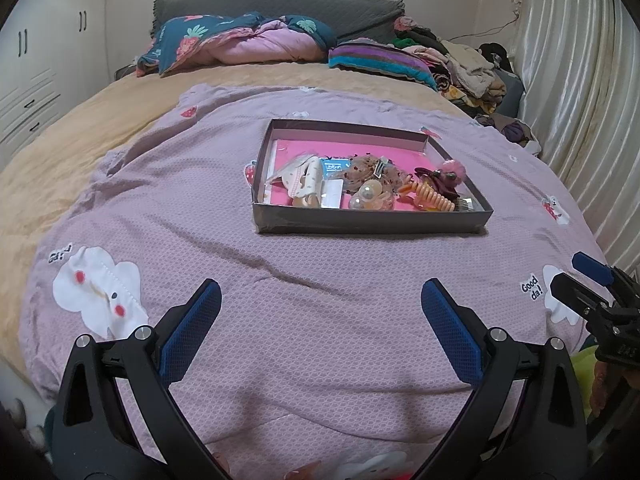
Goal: Organize jewelry
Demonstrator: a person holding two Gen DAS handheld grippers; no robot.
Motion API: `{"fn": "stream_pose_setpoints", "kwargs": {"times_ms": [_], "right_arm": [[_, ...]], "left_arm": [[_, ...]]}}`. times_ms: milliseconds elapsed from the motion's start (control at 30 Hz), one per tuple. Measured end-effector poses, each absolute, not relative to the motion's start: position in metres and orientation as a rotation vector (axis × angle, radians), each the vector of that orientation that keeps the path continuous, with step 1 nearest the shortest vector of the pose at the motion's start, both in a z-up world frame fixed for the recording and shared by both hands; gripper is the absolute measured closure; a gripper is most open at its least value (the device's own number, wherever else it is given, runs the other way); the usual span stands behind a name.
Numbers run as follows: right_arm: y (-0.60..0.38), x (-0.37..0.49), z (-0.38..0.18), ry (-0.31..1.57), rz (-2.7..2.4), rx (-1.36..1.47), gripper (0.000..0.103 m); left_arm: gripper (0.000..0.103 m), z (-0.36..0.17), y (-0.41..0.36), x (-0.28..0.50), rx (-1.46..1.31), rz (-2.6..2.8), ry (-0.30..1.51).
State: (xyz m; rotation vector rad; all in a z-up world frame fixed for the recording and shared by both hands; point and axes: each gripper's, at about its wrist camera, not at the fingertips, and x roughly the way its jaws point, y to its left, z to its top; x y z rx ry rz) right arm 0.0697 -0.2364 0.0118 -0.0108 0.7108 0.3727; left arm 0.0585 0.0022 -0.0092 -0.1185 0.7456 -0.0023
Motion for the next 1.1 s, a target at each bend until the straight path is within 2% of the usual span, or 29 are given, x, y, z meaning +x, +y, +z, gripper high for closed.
{"fn": "stream_pose_setpoints", "kwargs": {"times_ms": [1100], "right_arm": [[-0.2355,0.0683,0.0135,0.712,0.373,-0.011,0.004]], "left_arm": [[0.009,-0.0101,0.0049,0.0583,-0.115,0.01,0.746]]}}
